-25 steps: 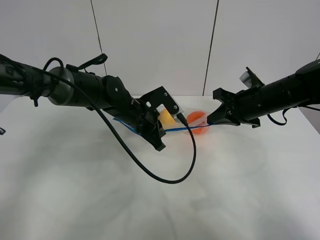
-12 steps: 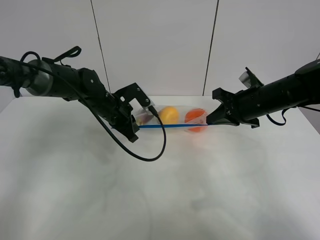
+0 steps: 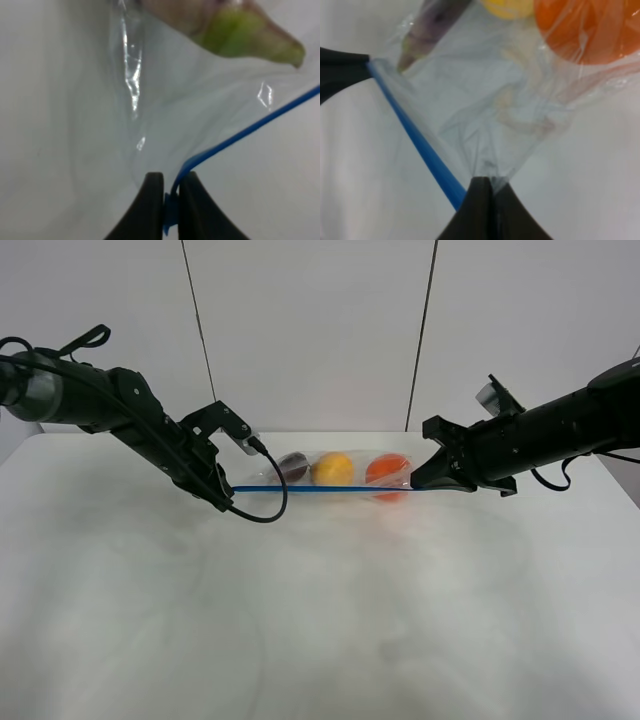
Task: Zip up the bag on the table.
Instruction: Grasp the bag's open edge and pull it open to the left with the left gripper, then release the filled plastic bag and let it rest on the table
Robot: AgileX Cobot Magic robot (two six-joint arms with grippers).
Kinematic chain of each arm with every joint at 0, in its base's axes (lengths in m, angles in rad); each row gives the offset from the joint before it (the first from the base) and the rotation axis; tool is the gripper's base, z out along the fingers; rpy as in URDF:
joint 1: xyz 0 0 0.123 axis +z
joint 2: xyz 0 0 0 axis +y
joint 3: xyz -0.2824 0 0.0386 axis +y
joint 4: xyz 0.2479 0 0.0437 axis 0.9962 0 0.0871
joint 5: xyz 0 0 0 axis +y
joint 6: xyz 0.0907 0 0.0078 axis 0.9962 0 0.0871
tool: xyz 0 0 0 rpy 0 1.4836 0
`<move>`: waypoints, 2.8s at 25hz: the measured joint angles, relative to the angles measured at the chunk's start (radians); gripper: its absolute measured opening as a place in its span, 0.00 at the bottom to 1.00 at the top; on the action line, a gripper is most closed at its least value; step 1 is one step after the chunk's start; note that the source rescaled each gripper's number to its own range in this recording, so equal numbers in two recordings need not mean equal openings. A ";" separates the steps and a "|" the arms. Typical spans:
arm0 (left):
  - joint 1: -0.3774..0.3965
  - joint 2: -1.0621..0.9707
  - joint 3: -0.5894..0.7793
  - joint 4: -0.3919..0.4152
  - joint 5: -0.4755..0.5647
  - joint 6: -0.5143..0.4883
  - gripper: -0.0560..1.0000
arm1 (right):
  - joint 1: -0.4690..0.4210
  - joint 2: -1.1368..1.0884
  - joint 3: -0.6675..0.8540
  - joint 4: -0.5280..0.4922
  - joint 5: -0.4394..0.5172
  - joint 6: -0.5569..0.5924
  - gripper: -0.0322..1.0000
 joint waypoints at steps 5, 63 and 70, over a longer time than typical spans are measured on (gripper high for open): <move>0.026 0.000 0.000 -0.012 0.028 -0.010 0.05 | 0.003 0.001 -0.001 0.001 0.011 0.000 0.03; 0.373 -0.725 0.368 -0.008 0.063 -0.413 0.70 | -0.011 0.000 -0.001 -0.174 -0.005 -0.001 0.03; 0.373 -0.906 0.391 -0.013 0.141 -0.419 0.70 | -0.011 0.000 -0.001 -0.182 0.013 -0.001 0.03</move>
